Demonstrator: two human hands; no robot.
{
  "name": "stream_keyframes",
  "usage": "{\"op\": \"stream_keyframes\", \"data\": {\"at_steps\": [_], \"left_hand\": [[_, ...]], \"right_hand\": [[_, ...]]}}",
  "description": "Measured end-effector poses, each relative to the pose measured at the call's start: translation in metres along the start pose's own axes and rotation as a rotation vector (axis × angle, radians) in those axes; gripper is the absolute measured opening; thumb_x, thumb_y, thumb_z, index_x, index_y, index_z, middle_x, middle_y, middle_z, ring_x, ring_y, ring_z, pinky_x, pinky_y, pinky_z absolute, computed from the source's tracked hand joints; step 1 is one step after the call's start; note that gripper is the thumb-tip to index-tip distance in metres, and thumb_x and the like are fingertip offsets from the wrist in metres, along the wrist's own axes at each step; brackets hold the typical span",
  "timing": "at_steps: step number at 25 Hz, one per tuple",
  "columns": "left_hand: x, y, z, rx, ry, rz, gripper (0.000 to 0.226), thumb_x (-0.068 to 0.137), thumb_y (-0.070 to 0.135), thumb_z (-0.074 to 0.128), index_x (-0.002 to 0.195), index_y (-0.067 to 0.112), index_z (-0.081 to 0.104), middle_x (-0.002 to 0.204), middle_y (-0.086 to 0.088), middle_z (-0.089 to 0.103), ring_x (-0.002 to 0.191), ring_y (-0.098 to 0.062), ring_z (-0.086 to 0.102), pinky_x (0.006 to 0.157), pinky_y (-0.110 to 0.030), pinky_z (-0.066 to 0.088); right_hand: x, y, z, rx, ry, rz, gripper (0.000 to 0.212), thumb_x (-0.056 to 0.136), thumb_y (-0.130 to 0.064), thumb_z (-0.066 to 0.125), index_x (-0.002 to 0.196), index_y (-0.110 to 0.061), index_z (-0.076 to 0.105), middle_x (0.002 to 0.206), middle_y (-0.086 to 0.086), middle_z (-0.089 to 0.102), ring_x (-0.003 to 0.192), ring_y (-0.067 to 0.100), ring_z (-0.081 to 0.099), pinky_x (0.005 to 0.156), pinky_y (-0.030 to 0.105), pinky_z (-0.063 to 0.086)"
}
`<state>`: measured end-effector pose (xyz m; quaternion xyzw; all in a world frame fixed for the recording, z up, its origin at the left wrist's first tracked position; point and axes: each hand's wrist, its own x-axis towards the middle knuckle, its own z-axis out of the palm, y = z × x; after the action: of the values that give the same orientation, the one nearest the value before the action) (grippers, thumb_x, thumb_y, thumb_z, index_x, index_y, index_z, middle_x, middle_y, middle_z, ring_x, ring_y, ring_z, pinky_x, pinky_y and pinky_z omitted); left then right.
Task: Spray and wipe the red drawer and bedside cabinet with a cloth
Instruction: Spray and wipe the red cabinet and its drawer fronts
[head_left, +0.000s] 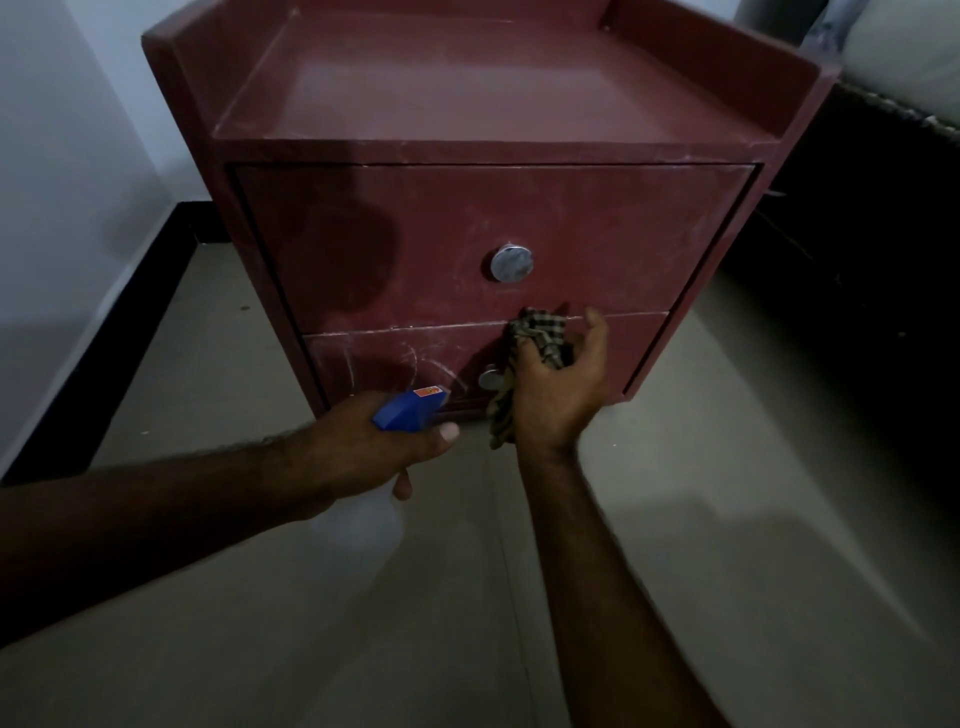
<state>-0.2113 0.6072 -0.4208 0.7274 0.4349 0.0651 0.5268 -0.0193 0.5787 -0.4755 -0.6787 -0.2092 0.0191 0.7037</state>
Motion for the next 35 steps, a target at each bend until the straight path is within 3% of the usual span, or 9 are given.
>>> {"op": "stream_keyframes", "data": {"at_steps": [4, 7, 12, 18, 22, 24, 29, 32, 35], "left_hand": [[0.000, -0.001, 0.001, 0.012, -0.007, 0.006, 0.046, 0.086, 0.054, 0.071, 0.118, 0.022, 0.068, 0.069, -0.017, 0.071, 0.072, -0.019, 0.072, 0.096, -0.041, 0.053], [-0.001, 0.000, -0.001, -0.006, -0.003, 0.008, 0.044, 0.087, 0.054, 0.070, 0.118, 0.024, 0.067, 0.066, -0.013, 0.071, 0.083, -0.025, 0.075, 0.094, -0.034, 0.050], [-0.004, -0.001, -0.005, 0.031, 0.016, 0.004, 0.049, 0.086, 0.055, 0.070, 0.123, 0.023, 0.066, 0.067, -0.016, 0.071, 0.082, -0.028, 0.074, 0.094, -0.038, 0.052], [-0.006, 0.001, -0.008, 0.026, 0.026, -0.024, 0.045, 0.087, 0.052, 0.071, 0.118, 0.020, 0.067, 0.067, -0.013, 0.070, 0.087, -0.033, 0.074, 0.097, -0.040, 0.053], [-0.009, 0.001, -0.011, 0.043, 0.038, -0.014, 0.050, 0.085, 0.055, 0.071, 0.109, 0.011, 0.068, 0.073, -0.023, 0.071, 0.074, -0.026, 0.072, 0.098, -0.044, 0.053], [-0.010, 0.001, -0.010, 0.048, 0.026, -0.028, 0.060, 0.079, 0.060, 0.071, 0.115, 0.012, 0.067, 0.077, -0.025, 0.070, 0.081, -0.032, 0.074, 0.101, -0.044, 0.052], [-0.006, -0.001, -0.008, 0.040, 0.022, -0.031, 0.065, 0.077, 0.062, 0.070, 0.119, 0.012, 0.067, 0.073, -0.022, 0.072, 0.088, -0.034, 0.074, 0.103, -0.045, 0.051], [-0.005, -0.003, -0.008, 0.031, 0.018, -0.021, 0.055, 0.083, 0.056, 0.071, 0.123, 0.019, 0.066, 0.073, -0.021, 0.072, 0.085, -0.031, 0.075, 0.104, -0.042, 0.049], [-0.003, -0.002, -0.007, 0.042, 0.019, -0.027, 0.062, 0.080, 0.058, 0.071, 0.124, 0.015, 0.065, 0.073, -0.020, 0.071, 0.086, -0.033, 0.075, 0.101, -0.044, 0.052]], "right_hand": [[-0.003, 0.002, 0.000, -0.028, -0.075, 0.010, 0.079, 0.081, -0.013, 0.087, 0.150, -0.019, 0.051, 0.125, -0.003, 0.071, 0.107, 0.008, 0.069, 0.094, 0.022, 0.058], [0.004, 0.004, -0.007, 0.027, -0.007, 0.046, 0.077, 0.080, -0.006, 0.086, 0.149, -0.013, 0.052, 0.128, 0.004, 0.071, 0.111, 0.011, 0.070, 0.099, 0.030, 0.058], [-0.011, -0.001, 0.006, -0.042, -0.104, 0.016, 0.070, 0.081, -0.011, 0.086, 0.144, -0.022, 0.058, 0.116, -0.012, 0.070, 0.100, 0.004, 0.069, 0.089, 0.018, 0.055], [-0.001, 0.007, -0.008, -0.012, -0.034, 0.023, 0.063, 0.080, -0.003, 0.081, 0.138, -0.018, 0.061, 0.118, -0.001, 0.074, 0.103, 0.014, 0.073, 0.093, 0.039, 0.061], [-0.010, 0.004, 0.003, -0.126, -0.196, -0.083, 0.061, 0.081, -0.005, 0.081, 0.137, -0.024, 0.065, 0.120, -0.005, 0.075, 0.105, 0.010, 0.072, 0.094, 0.038, 0.060], [-0.005, 0.008, 0.001, -0.152, -0.278, -0.094, 0.064, 0.082, -0.004, 0.079, 0.141, -0.024, 0.064, 0.124, -0.004, 0.074, 0.108, 0.012, 0.072, 0.095, 0.040, 0.060], [-0.003, 0.016, -0.007, -0.113, -0.210, -0.071, 0.061, 0.083, 0.001, 0.079, 0.140, -0.016, 0.065, 0.125, 0.000, 0.074, 0.110, 0.013, 0.072, 0.098, 0.039, 0.059], [0.003, 0.020, -0.007, -0.107, -0.355, -0.059, 0.069, 0.083, 0.001, 0.078, 0.145, -0.023, 0.061, 0.124, -0.003, 0.073, 0.103, 0.016, 0.074, 0.089, 0.042, 0.064], [0.016, 0.032, -0.016, 0.029, -0.322, 0.095, 0.072, 0.079, 0.001, 0.080, 0.142, -0.027, 0.061, 0.119, -0.007, 0.073, 0.093, 0.013, 0.076, 0.072, 0.039, 0.066]]}}
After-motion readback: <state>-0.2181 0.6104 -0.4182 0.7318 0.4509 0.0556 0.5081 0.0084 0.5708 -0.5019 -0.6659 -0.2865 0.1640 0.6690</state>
